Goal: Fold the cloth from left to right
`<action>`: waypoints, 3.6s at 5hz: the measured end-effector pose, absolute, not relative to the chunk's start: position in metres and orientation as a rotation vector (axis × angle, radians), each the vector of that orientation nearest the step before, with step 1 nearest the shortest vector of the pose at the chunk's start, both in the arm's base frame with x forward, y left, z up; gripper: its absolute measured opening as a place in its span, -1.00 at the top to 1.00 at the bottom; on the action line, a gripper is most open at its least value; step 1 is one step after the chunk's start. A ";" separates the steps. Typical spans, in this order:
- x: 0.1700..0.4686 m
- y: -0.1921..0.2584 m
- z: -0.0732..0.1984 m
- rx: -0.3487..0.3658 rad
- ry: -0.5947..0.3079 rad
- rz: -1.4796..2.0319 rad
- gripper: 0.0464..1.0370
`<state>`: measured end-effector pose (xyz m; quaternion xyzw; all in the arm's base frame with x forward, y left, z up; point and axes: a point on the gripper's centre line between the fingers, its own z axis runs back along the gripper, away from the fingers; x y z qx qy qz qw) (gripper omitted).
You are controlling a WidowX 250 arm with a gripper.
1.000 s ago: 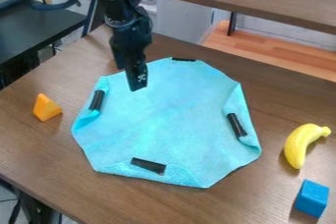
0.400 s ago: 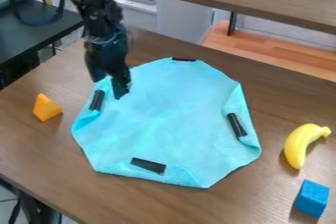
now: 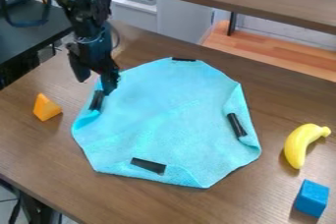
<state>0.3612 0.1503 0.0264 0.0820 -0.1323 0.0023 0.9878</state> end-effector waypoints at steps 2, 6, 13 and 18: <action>0.353 0.150 0.017 0.166 -0.260 0.042 -0.93; 0.344 0.145 -0.003 0.151 -0.241 0.064 0.73; 0.421 -0.016 0.043 0.053 -0.077 0.215 0.96; 0.471 -0.126 0.045 0.145 -0.121 0.372 -0.56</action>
